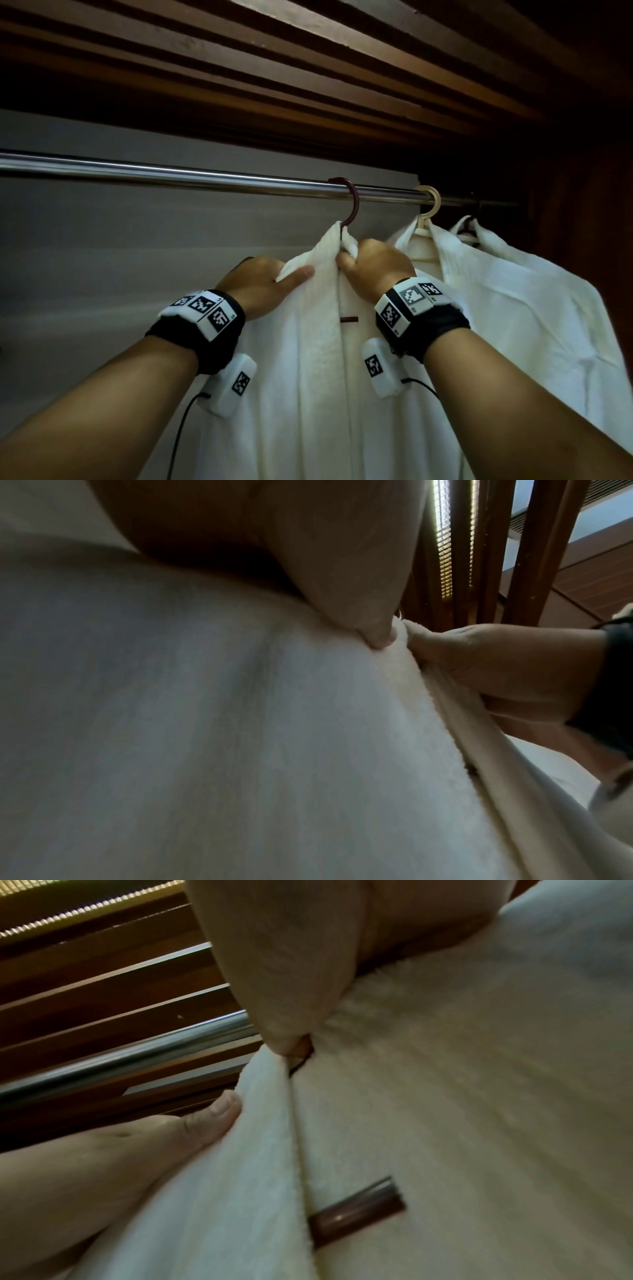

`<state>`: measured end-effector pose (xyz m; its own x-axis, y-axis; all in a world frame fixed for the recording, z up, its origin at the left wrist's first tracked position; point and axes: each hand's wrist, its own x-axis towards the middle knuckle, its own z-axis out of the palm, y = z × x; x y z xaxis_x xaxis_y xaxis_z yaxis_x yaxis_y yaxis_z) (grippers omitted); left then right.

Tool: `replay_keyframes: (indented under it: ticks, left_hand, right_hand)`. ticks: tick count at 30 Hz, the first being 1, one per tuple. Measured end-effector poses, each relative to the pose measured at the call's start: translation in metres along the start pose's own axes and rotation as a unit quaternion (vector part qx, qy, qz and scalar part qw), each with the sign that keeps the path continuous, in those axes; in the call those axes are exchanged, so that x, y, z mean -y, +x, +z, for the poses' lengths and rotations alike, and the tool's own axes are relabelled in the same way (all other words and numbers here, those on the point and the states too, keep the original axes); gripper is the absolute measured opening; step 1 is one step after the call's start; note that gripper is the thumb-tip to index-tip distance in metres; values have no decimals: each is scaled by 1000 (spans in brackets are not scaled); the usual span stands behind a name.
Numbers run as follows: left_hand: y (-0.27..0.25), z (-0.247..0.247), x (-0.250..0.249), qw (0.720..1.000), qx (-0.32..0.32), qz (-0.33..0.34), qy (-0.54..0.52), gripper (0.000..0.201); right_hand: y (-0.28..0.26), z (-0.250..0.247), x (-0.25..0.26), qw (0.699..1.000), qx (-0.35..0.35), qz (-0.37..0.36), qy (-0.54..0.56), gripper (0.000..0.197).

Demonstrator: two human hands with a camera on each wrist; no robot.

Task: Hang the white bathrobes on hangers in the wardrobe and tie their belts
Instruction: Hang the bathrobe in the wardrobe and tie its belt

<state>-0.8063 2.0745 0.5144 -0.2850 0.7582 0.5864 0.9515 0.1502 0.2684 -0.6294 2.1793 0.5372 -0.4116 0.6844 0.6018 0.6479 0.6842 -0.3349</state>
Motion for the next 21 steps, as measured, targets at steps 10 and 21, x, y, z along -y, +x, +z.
replay_keyframes:
  ticks: [10, 21]
  left_hand:
    - [12, 1, -20, 992, -41, 40, 114, 53]
    - [27, 14, -8, 988, -72, 92, 98, 37]
  right_hand:
    - [6, 4, -5, 999, 34, -16, 32, 47]
    - [-4, 11, -13, 997, -8, -63, 39, 28]
